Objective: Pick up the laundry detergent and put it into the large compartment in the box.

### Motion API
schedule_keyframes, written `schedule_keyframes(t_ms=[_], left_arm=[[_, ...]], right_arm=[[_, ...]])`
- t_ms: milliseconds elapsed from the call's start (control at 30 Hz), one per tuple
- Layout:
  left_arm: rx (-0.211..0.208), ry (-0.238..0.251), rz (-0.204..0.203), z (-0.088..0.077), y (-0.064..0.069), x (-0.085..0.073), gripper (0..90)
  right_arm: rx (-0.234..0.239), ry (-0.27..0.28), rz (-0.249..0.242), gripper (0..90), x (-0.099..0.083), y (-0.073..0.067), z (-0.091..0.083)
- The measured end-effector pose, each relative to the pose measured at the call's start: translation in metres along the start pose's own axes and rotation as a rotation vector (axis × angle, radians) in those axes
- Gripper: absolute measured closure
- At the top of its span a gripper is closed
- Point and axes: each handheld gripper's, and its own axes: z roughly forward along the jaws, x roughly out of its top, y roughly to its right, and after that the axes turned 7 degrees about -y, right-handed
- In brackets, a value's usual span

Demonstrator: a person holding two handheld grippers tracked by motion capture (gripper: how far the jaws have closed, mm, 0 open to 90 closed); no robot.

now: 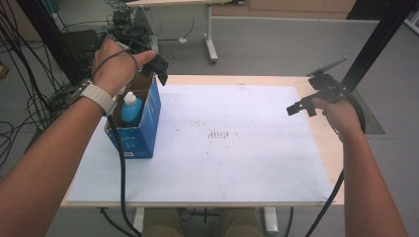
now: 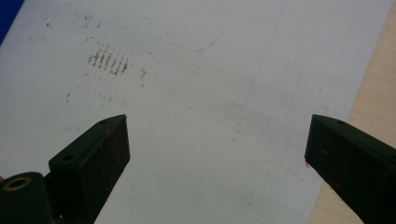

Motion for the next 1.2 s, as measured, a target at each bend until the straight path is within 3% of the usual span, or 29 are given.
schedule_keyframes(t_ms=[267, 567, 1200], left_arm=[[-0.022, -0.010, 0.052, 0.006, 0.013, 0.004, 7.9], [-0.042, -0.055, 0.106, 0.018, 0.024, 0.011, 7.9], [-0.121, -0.125, 0.195, 0.062, 0.034, 0.017, 7.9]], right_arm=[[-0.002, 0.001, 0.002, 6.5, 0.000, 0.000, -0.003], [0.004, 0.003, -0.005, 6.5, 0.002, -0.003, -0.003], [0.017, 0.000, -0.008, 6.4, 0.002, -0.004, -0.001]])
